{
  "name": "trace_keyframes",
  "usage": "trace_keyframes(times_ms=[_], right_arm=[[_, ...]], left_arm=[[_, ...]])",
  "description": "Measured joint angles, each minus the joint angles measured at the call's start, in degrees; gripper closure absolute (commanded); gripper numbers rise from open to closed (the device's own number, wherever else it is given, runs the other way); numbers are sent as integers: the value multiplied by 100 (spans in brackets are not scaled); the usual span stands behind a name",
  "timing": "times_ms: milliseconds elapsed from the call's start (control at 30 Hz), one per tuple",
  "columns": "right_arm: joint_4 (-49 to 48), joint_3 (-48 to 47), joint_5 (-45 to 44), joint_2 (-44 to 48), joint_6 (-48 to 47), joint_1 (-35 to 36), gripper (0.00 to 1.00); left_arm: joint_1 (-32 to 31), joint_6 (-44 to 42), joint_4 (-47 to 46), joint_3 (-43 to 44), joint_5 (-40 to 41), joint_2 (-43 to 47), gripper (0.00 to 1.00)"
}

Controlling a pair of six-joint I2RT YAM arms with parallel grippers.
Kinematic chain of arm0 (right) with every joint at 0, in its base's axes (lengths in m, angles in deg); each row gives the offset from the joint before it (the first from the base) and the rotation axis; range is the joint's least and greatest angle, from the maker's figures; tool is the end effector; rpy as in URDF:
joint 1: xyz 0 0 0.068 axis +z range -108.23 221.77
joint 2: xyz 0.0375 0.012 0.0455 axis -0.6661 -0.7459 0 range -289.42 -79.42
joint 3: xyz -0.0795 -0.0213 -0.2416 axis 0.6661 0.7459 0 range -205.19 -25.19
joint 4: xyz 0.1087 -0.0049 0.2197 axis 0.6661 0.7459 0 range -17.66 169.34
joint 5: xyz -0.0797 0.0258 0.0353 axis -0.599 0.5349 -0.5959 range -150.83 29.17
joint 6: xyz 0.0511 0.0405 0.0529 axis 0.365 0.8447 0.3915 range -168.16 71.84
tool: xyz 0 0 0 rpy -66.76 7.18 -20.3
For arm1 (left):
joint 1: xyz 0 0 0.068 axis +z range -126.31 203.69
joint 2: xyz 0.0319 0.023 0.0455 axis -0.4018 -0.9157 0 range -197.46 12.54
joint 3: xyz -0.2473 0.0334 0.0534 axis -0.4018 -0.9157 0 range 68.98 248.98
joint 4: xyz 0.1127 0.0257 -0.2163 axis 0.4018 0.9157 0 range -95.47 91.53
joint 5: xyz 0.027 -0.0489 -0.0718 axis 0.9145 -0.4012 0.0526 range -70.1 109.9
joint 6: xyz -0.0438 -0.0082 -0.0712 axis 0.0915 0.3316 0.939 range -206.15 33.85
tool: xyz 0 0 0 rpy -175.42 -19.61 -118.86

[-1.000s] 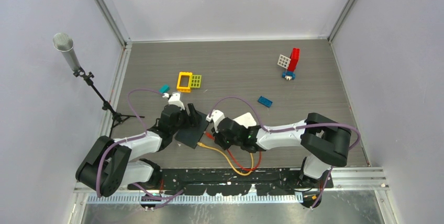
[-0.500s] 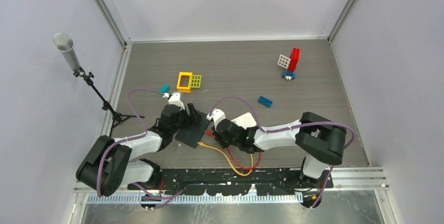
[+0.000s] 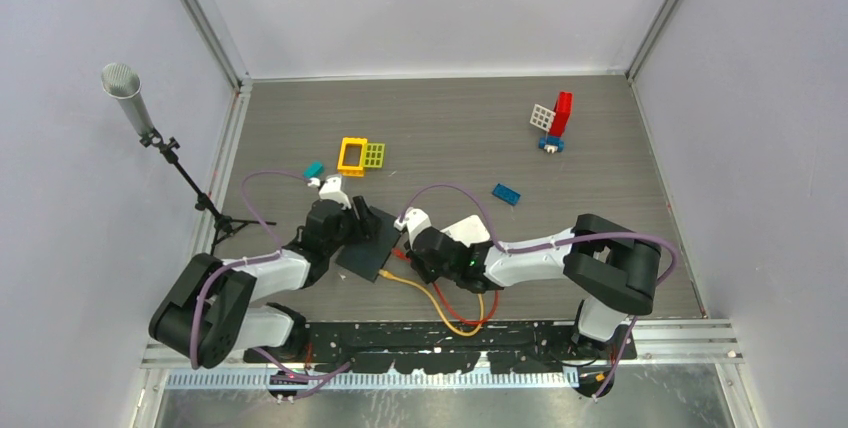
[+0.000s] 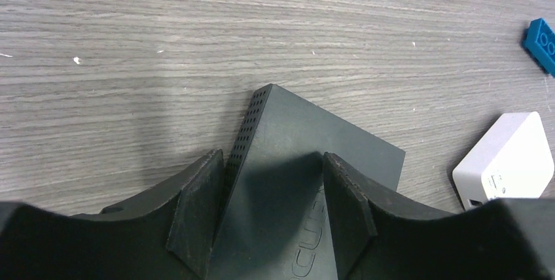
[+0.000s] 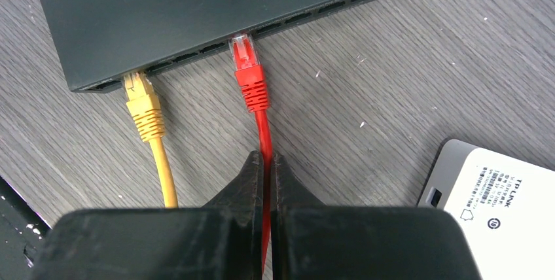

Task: Insert the plug into the switch port
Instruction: Insert the connector into the switch port.

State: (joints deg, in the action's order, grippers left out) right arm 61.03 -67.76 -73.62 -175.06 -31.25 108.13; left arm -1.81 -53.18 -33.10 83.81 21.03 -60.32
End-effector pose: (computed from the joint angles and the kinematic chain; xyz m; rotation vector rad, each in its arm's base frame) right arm 0.1502 0.3027 0.1152 -0.8668 2.1615 0.4971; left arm 0.2229 -0.1048 0.1123 -0.1527 2.1519 -0.5849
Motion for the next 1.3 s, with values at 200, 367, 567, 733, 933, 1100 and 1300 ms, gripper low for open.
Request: trace_keyframes(times_ms=[200, 367, 567, 733, 933, 1100, 1300], right_arm=[[96, -39, -46, 0, 7, 0, 99], [299, -131, -79, 0, 2, -2, 99], [463, -225, -72, 0, 2, -20, 100], [586, -317, 4, 0, 17, -61, 100], [686, -426, 94, -79, 46, -105, 99], [721, -527, 136, -188, 87, -120, 100], [721, -575, 133, -227, 151, -129, 100]], left_arm=[[-9, 131, -343, -31, 37, -199, 45], [-105, 175, -601, -111, 173, -267, 45], [-184, 212, -750, -192, 308, -267, 46], [-225, 240, -774, -203, 402, -267, 47], [-247, 273, -782, -205, 466, -269, 47], [-264, 280, -850, -223, 581, -293, 47], [-278, 280, -896, -238, 688, -306, 47]])
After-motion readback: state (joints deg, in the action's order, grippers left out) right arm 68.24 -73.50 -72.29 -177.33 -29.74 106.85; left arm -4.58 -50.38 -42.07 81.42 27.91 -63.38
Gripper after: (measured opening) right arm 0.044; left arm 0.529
